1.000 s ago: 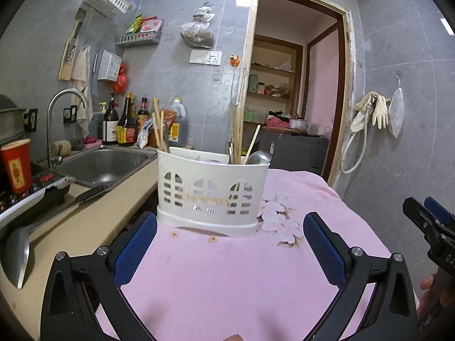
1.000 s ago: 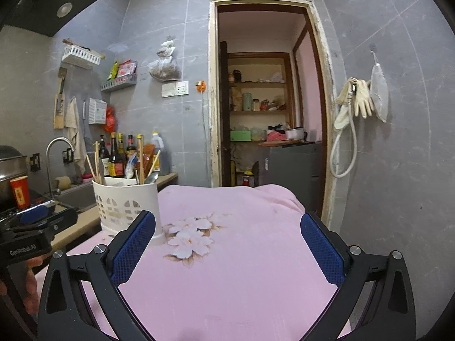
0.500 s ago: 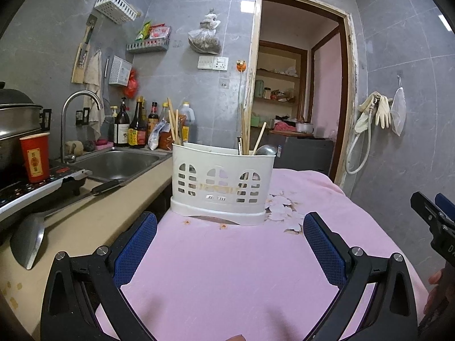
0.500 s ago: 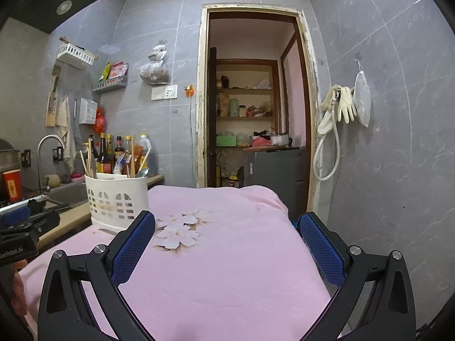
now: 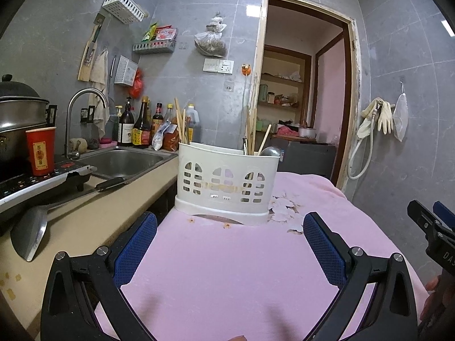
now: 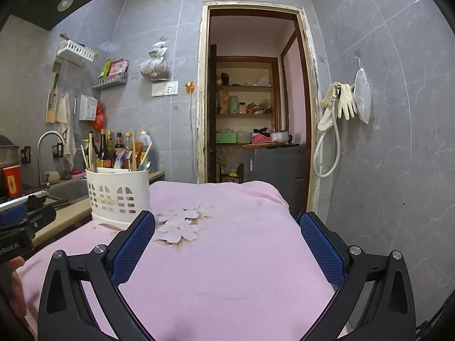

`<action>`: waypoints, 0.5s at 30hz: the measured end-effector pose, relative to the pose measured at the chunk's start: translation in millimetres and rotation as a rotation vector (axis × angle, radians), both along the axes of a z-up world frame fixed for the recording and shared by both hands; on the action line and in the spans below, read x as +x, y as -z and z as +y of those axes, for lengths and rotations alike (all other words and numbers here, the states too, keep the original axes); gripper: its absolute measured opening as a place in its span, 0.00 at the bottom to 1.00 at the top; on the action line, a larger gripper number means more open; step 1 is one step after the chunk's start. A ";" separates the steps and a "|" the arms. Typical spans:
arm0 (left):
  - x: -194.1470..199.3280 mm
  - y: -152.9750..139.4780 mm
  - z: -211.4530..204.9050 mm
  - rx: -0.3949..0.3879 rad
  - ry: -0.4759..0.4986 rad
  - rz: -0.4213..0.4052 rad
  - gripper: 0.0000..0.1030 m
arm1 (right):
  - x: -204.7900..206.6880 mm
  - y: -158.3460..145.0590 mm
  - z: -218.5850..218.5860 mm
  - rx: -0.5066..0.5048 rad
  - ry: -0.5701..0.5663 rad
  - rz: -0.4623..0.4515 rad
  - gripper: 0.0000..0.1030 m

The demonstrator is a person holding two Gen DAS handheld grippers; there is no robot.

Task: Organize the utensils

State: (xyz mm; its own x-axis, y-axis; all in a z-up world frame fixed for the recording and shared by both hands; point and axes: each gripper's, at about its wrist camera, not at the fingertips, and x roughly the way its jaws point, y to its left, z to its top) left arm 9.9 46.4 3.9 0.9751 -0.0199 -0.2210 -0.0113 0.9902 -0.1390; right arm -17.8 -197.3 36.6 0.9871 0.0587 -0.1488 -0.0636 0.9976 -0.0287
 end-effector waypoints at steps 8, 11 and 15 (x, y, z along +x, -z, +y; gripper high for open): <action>-1.1 -0.2 0.4 0.002 -0.004 -0.003 0.98 | 1.7 0.9 0.6 -0.004 -0.006 0.008 1.00; -1.0 -1.0 1.7 0.003 -0.006 -0.005 0.98 | 2.1 0.7 0.4 -0.002 -0.007 0.007 1.00; -1.6 -2.0 2.8 0.005 -0.008 -0.007 0.98 | 2.1 0.3 1.0 -0.001 -0.007 0.005 1.00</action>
